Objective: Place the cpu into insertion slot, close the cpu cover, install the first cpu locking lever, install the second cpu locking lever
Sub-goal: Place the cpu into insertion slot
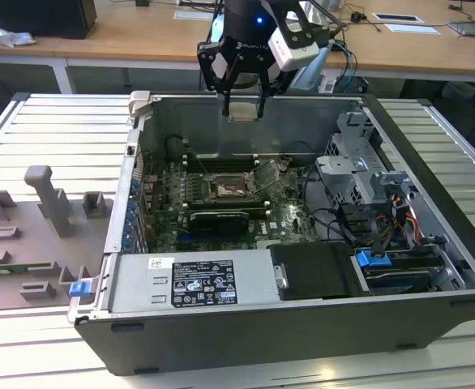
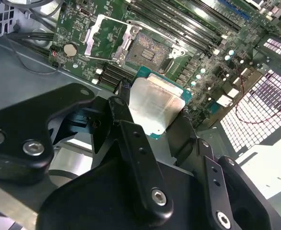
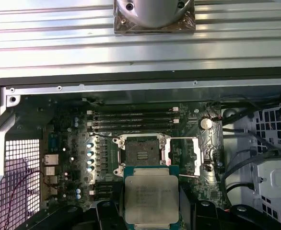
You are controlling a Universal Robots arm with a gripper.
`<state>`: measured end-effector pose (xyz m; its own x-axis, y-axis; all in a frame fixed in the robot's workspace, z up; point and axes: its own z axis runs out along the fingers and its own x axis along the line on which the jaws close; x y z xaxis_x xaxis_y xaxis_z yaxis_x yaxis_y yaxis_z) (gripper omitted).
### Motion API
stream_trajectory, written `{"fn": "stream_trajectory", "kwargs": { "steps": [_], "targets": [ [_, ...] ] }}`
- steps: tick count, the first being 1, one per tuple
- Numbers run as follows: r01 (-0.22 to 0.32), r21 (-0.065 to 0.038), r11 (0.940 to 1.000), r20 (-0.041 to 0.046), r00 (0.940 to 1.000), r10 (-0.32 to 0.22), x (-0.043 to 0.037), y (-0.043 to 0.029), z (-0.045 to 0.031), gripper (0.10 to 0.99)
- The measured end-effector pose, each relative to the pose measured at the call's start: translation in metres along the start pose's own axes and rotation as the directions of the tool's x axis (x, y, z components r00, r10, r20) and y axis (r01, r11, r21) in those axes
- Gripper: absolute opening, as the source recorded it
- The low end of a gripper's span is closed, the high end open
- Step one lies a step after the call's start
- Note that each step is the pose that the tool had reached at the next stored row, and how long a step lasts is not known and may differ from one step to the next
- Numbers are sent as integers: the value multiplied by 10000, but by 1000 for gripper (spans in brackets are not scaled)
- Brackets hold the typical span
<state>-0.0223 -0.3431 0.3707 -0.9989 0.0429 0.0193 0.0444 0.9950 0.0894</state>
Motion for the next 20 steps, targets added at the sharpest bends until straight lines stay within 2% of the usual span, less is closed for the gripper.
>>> {"fn": "stream_trajectory", "kwargs": {
  "steps": [20],
  "targets": [
    [-516, -11, 9987, 46, 9987, 516, 0, 0, 0, 545]
  ]
}}
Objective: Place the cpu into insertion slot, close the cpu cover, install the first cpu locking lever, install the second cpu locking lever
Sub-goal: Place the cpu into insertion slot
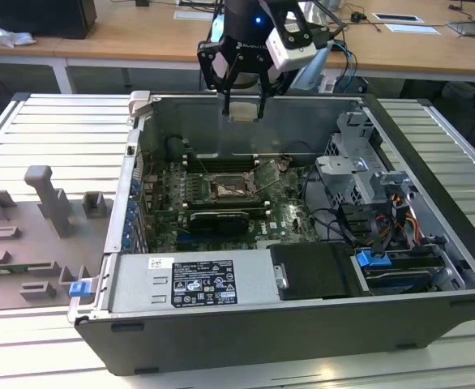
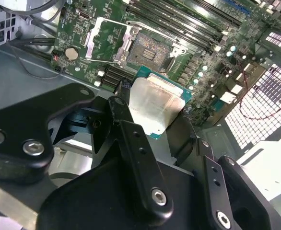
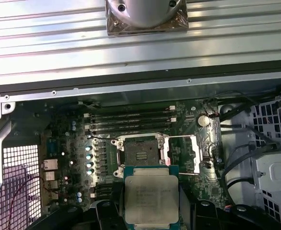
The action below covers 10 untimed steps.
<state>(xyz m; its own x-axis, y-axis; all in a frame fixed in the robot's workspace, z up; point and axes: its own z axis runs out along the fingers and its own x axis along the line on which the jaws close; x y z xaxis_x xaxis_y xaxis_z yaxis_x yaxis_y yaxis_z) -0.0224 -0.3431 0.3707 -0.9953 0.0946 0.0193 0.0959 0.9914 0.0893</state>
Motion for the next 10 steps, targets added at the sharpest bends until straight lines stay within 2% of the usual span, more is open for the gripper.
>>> {"fn": "stream_trajectory", "kwargs": {
  "steps": [10],
  "targets": [
    [-351, -7, 9994, 32, 9994, 351, 0, 0, 5, 545]
  ]
}}
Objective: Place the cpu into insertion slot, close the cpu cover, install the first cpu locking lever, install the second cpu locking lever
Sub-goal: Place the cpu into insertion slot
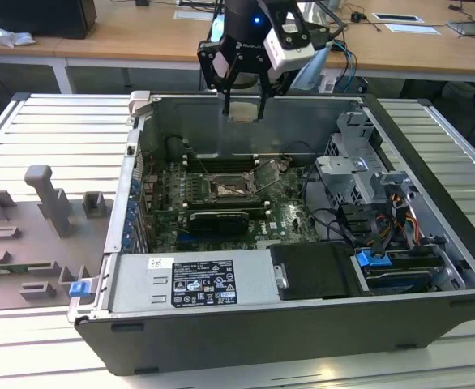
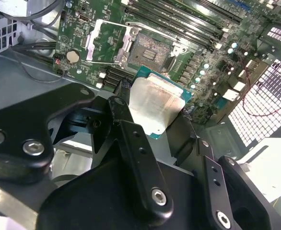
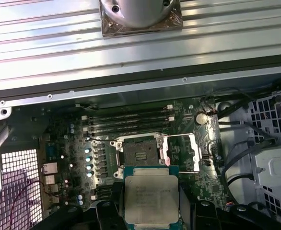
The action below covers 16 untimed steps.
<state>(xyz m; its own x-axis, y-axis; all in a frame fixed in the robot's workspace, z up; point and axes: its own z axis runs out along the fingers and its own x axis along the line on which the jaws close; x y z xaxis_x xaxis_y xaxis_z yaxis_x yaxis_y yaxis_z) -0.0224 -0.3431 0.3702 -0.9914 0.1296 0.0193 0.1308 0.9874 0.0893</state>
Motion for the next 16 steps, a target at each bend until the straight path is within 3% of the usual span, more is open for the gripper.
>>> {"fn": "stream_trajectory", "kwargs": {
  "steps": [16],
  "targets": [
    [-117, 44, 9999, 16, 9999, 117, 0, -2, 21, 545]
  ]
}}
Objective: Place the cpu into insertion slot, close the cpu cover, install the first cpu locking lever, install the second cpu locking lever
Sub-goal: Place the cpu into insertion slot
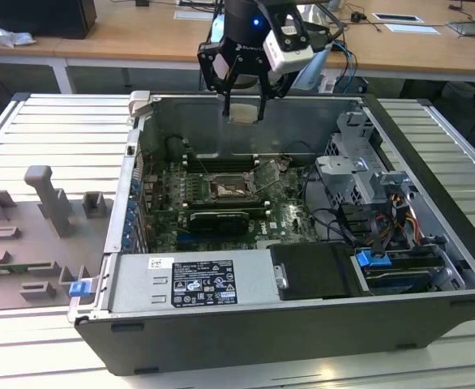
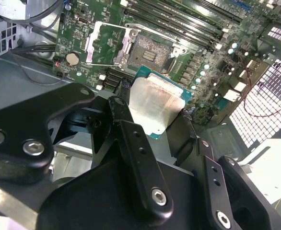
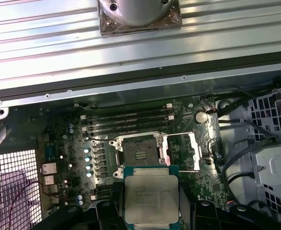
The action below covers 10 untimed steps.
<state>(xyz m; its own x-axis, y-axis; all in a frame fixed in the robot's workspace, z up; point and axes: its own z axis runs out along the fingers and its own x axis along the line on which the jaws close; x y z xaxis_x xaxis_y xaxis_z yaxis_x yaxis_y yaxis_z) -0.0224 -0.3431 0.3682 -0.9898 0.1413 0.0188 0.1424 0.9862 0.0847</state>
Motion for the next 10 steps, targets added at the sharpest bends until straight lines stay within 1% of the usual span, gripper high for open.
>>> {"fn": "stream_trajectory", "kwargs": {
  "steps": [10],
  "targets": [
    [-295, -6, 9996, 25, 9996, 295, 0, 0, 2, 545]
  ]
}}
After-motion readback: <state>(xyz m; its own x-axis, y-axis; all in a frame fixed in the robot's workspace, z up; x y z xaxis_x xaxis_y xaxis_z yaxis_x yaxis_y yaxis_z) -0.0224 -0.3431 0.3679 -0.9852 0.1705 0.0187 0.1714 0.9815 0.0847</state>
